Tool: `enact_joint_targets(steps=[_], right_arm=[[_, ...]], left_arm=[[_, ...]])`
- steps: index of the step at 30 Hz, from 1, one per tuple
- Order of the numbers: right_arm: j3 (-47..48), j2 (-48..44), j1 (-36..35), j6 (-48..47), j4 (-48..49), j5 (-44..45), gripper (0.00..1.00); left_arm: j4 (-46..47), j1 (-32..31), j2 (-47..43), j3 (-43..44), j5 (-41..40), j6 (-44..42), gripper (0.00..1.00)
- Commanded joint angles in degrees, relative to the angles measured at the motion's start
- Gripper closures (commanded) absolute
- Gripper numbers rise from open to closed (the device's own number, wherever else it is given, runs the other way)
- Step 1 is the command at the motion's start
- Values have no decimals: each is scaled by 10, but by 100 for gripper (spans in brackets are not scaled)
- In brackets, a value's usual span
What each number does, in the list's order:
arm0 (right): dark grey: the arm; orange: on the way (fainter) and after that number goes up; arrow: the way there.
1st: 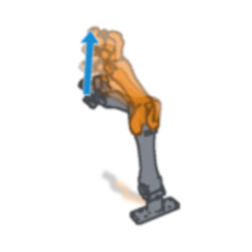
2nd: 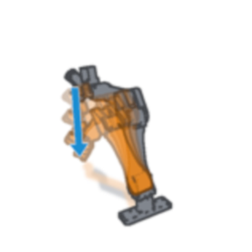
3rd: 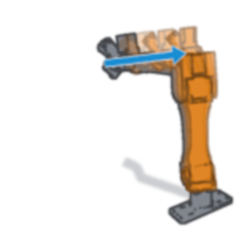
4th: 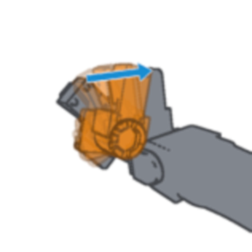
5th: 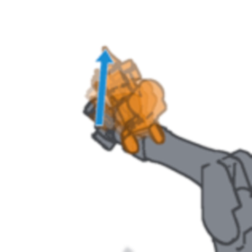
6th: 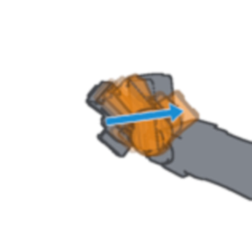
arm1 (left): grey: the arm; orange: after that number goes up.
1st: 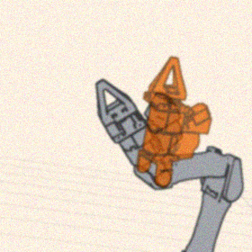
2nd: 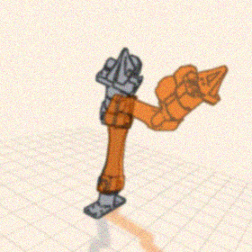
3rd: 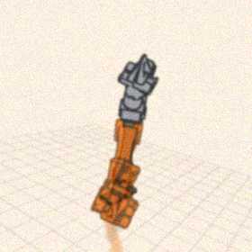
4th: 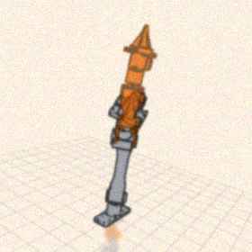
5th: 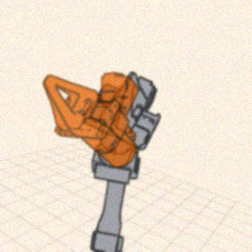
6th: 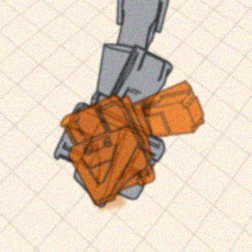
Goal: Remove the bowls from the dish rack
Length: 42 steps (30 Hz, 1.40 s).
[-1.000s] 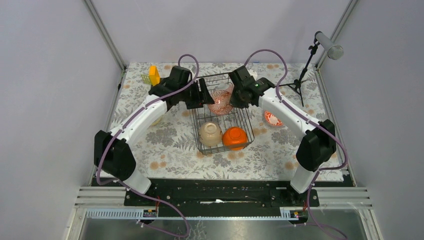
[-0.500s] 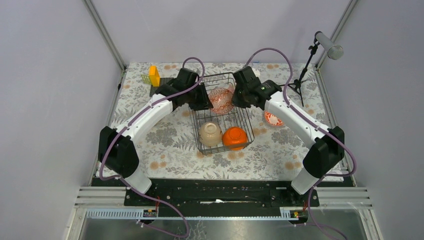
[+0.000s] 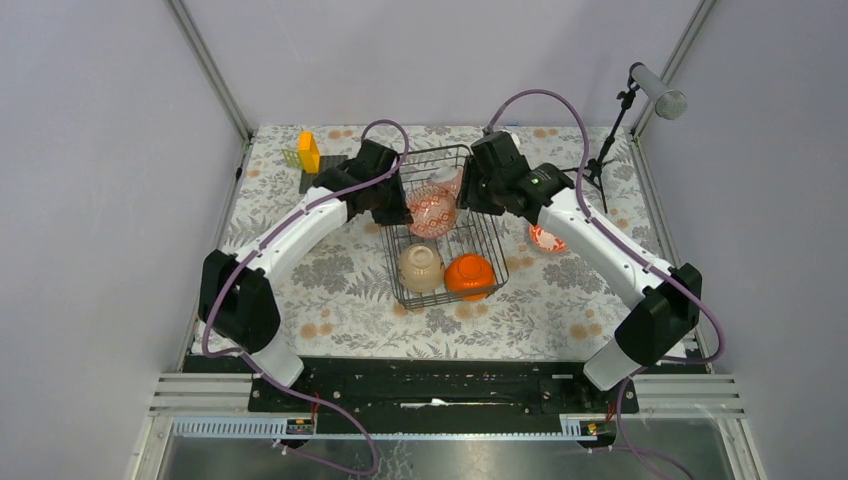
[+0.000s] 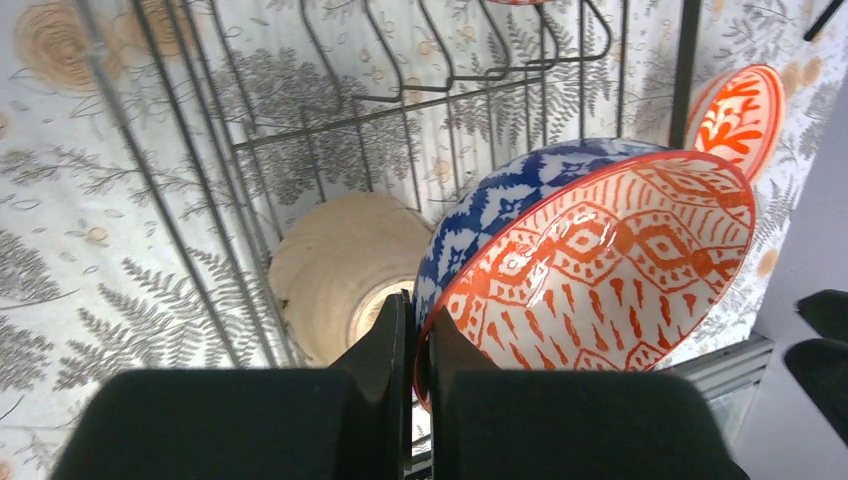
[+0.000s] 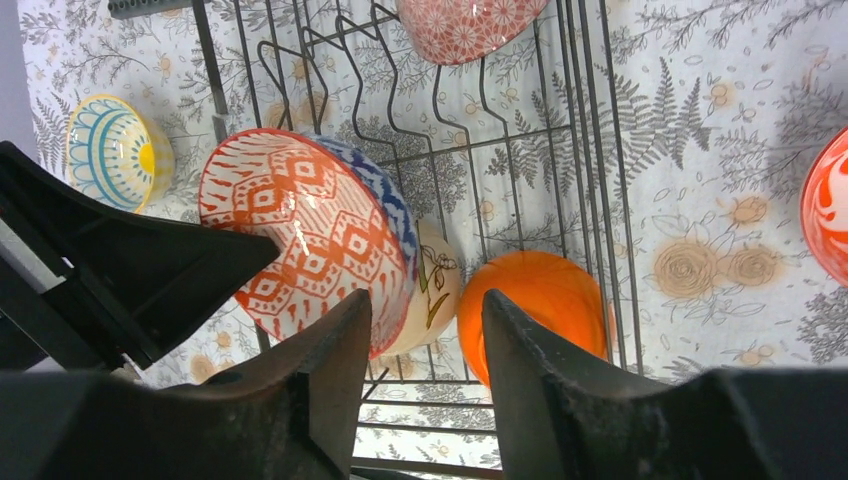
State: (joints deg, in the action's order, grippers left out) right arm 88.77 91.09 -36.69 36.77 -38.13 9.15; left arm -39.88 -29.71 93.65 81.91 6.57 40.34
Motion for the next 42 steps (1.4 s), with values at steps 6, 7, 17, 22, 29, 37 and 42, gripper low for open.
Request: enact_joint_targets(steps=[6,7,17,22,29,37,42], right_arm=[[-14,-57,0,-82,64,13,36],[-16,-59,1,-83,65,13,36],[-40,-84,1,-51,60,50,0],[-49,-105,1,-68,77,53,0],[-71,-131,0,-79,97,52,0],[-83,-162,1,-119,97,70,0],[-99,-181,1,-132,97,94,0]], left_arm=[[-21,87,-173,-65,-86,35,100],[-21,99,-193,-76,-98,39,100],[-82,207,-268,-119,-177,47,100],[-122,321,-211,-107,-153,38,100],[-73,362,-150,-106,-130,70,100],[-29,402,-88,-107,-85,86,100],[-25,416,-45,-111,-70,98,100]])
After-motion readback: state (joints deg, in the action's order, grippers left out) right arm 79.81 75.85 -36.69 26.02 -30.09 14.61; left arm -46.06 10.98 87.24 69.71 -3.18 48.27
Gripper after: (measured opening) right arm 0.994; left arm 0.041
